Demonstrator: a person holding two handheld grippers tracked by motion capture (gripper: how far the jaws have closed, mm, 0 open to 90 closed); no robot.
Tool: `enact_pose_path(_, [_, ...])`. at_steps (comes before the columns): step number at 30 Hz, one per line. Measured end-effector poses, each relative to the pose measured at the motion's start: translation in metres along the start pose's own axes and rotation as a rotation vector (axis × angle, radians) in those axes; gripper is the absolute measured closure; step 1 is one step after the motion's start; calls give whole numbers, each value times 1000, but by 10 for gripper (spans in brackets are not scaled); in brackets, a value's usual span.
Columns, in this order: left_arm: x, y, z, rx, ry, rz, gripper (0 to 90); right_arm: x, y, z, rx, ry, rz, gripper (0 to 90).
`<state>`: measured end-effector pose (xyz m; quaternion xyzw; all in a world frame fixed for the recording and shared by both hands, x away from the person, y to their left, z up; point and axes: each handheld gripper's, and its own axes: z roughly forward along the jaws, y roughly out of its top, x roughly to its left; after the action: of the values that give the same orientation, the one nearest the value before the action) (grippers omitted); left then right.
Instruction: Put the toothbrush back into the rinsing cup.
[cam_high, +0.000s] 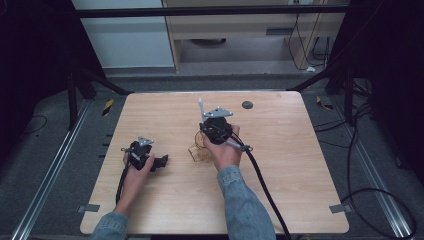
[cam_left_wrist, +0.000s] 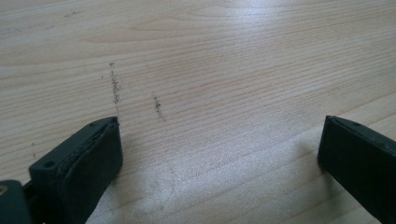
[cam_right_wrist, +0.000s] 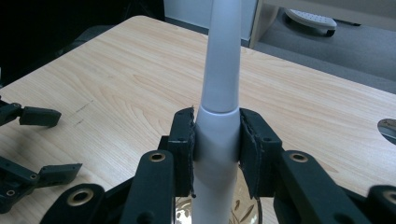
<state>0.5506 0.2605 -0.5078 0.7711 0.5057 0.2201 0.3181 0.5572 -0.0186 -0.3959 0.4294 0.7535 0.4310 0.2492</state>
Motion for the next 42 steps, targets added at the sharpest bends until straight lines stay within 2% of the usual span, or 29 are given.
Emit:
enact_pose_path(24, [0,0,0,0,0,0,0,2,-6,5,39,8,-9,678])
enact_pose_path(42, [0,0,0,1,-1,1,0,3,-5,13,40,11,-18,675])
